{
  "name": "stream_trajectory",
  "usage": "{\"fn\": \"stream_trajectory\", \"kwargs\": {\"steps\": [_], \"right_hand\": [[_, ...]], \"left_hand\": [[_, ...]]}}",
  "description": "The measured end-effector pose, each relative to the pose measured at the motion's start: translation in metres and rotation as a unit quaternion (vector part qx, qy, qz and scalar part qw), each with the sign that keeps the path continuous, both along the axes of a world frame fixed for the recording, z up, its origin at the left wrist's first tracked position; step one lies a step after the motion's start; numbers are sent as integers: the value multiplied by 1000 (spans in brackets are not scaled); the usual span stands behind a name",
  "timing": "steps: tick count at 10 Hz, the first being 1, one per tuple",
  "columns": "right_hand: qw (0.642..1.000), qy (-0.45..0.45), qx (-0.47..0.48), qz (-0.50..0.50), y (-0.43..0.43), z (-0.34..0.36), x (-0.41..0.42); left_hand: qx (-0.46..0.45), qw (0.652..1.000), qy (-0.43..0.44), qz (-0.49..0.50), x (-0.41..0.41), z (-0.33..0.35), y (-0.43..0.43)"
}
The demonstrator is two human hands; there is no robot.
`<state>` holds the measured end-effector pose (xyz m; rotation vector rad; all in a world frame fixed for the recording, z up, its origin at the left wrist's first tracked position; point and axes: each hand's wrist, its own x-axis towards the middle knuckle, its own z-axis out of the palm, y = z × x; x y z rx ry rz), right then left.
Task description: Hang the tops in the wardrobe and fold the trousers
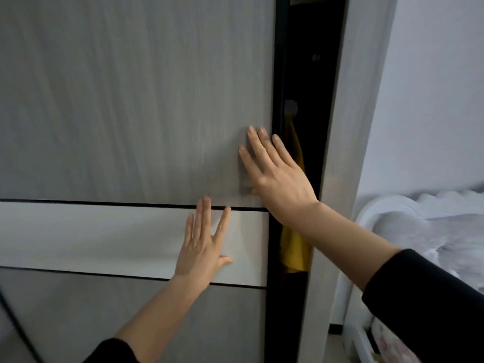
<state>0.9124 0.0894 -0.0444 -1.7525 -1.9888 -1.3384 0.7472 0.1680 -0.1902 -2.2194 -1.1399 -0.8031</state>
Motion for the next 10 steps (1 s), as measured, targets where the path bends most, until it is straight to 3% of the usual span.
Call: {"fn": "stream_trajectory", "kwargs": {"steps": [2, 4, 8, 9, 10], "right_hand": [[996, -71, -47, -23, -31, 9, 6], [998, -56, 12, 17, -23, -2, 24], [999, -27, 27, 26, -31, -4, 32], [997, 37, 14, 62, -28, -4, 36], [980, 156, 14, 120, -38, 0, 35]], "left_hand": [[-6, 999, 6, -36, 35, -2, -11], [7, 998, 1, -57, 61, -5, -18], [29, 997, 2, -70, 78, -6, -22], [40, 997, 2, -71, 78, -9, -18], [27, 997, -16, -65, 79, -9, -20]]}}
